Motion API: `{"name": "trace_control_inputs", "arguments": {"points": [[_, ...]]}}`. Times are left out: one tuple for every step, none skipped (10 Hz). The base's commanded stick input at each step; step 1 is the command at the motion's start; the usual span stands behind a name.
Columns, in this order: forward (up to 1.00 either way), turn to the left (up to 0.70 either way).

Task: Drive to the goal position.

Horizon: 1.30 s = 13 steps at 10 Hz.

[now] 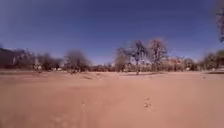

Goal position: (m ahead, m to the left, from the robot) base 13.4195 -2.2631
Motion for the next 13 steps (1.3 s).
{"name": "trace_control_inputs", "arguments": {"points": [[1.00,0.00],[1.00,0.00],[1.00,0.00],[1.00,0.00],[1.00,0.00],[1.00,0.00],[1.00,0.00],[1.00,0.00],[1.00,0.00],[1.00,0.00],[1.00,0.00],[1.00,-0.07],[1.00,-0.25]]}}
